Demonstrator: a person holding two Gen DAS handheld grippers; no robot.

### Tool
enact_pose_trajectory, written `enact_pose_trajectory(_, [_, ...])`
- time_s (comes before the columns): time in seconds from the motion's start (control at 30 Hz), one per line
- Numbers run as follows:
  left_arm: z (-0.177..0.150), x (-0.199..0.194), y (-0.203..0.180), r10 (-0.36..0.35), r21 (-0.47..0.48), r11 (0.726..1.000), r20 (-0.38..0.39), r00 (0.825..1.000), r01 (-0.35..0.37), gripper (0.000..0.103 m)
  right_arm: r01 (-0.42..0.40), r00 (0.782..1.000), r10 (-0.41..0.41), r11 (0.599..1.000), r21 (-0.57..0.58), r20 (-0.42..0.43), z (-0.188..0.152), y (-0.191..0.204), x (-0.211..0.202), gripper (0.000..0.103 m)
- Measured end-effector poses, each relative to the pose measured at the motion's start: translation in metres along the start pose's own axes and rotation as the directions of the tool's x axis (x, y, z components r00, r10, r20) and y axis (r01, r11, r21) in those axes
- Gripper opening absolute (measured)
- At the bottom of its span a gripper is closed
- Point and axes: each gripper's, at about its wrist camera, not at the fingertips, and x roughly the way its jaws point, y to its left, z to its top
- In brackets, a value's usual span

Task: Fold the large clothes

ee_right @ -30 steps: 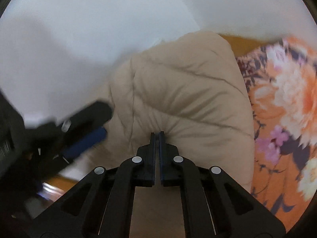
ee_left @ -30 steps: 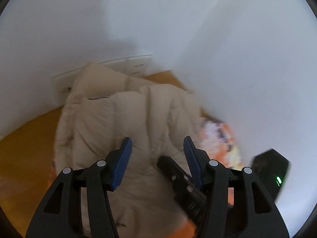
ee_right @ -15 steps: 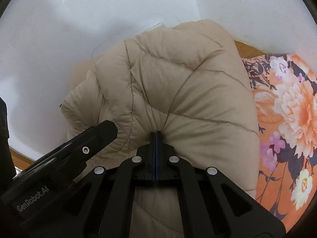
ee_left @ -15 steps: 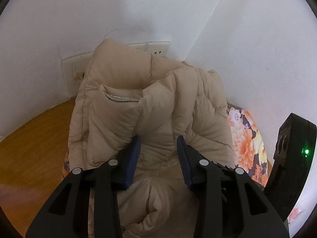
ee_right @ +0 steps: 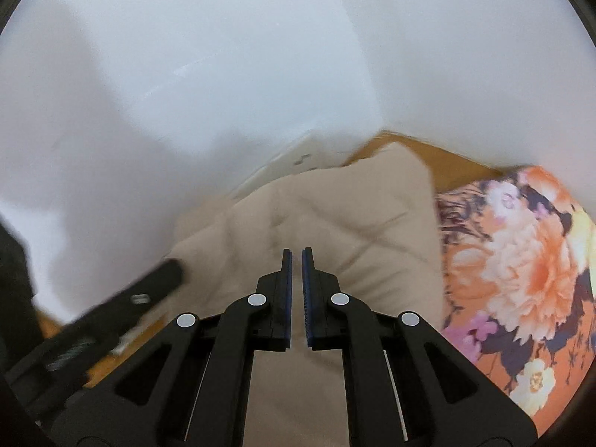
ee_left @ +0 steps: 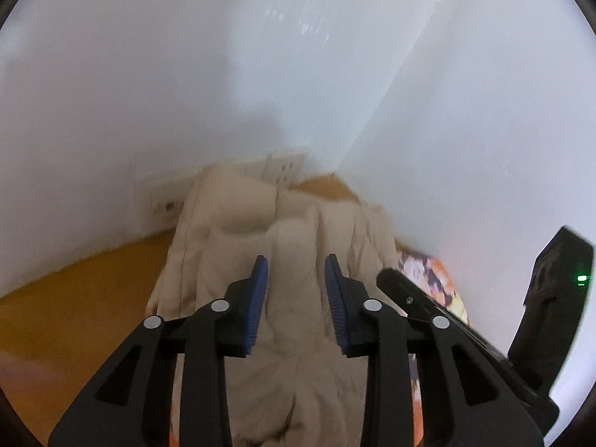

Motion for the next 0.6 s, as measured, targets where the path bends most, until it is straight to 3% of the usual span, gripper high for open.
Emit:
enact_pose_trajectory(0.07, [0.002, 0.007, -0.003, 0.022, 0.015, 1.000, 0.010, 1.000, -0.022, 0.025, 0.011, 0.999, -0.014, 0.996, 0.084, 0.033, 0.004, -0.014, 0.005, 0.004])
enact_pose_trajectory(0.17, [-0.007, 0.032, 0.005, 0.142, 0.017, 0.990, 0.037, 0.989, -0.143, 0.016, 0.053, 0.997, -0.060, 0.986, 0.159, 0.046, 0.004, -0.023, 0.032, 0.004])
enact_pose_trajectory(0.23, [-0.014, 0.045, 0.014, 0.210, 0.025, 0.977, 0.040, 0.977, -0.211, 0.006, 0.083, 0.996, -0.088, 0.988, 0.131, 0.033, -0.001, -0.022, 0.048, 0.004])
enact_pose_trajectory(0.3, [-0.020, 0.056, 0.022, 0.263, 0.039, 0.964, 0.043, 0.964, -0.265, 0.004, 0.127, 0.991, -0.129, 0.990, 0.066, 0.038, -0.013, -0.009, 0.059, 0.004])
enact_pose_trajectory(0.43, [-0.027, 0.070, 0.031, 0.290, 0.034, 0.956, 0.050, 0.956, -0.292, 0.005, 0.231, 0.972, -0.229, 0.972, -0.037, 0.058, -0.022, 0.008, 0.074, 0.003])
enact_pose_trajectory(0.6, [-0.035, 0.091, 0.046, 0.273, 0.036, 0.961, 0.012, 0.962, -0.273, 0.005, 0.252, 0.967, -0.250, 0.967, -0.040, 0.056, -0.028, -0.003, 0.089, 0.002])
